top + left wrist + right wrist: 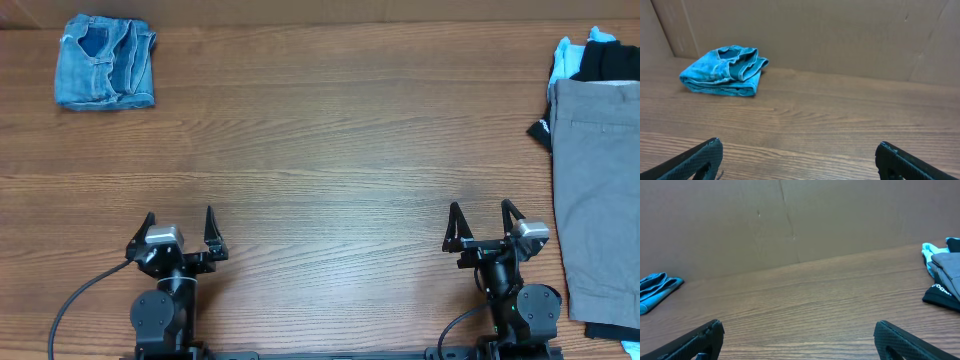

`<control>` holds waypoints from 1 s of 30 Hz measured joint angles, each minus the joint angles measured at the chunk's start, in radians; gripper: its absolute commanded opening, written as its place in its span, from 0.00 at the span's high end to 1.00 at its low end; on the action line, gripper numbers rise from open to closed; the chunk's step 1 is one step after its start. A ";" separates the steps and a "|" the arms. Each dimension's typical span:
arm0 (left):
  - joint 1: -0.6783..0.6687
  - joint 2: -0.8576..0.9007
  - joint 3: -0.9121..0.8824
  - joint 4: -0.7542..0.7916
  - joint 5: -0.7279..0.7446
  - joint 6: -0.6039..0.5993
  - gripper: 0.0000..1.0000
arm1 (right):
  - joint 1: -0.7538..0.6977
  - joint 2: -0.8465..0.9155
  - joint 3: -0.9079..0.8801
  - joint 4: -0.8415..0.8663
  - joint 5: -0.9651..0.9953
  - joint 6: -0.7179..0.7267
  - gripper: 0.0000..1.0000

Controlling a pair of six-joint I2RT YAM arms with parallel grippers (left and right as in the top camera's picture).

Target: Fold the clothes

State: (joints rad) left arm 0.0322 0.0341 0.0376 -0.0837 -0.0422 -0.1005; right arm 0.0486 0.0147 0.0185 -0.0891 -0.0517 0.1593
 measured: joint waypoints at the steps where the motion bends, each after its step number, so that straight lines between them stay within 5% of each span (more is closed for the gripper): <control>1: 0.000 -0.010 -0.015 0.006 0.000 0.000 0.00 | 0.000 0.000 0.000 0.000 0.000 0.001 0.00; 30: 0.000 -0.016 -0.028 0.008 0.068 0.104 0.00 | 0.000 0.000 0.000 0.000 0.000 0.000 0.00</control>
State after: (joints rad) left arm 0.0322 0.0177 0.0097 -0.0761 0.0257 0.0036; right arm 0.0486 0.0147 0.0185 -0.0891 -0.0517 0.1596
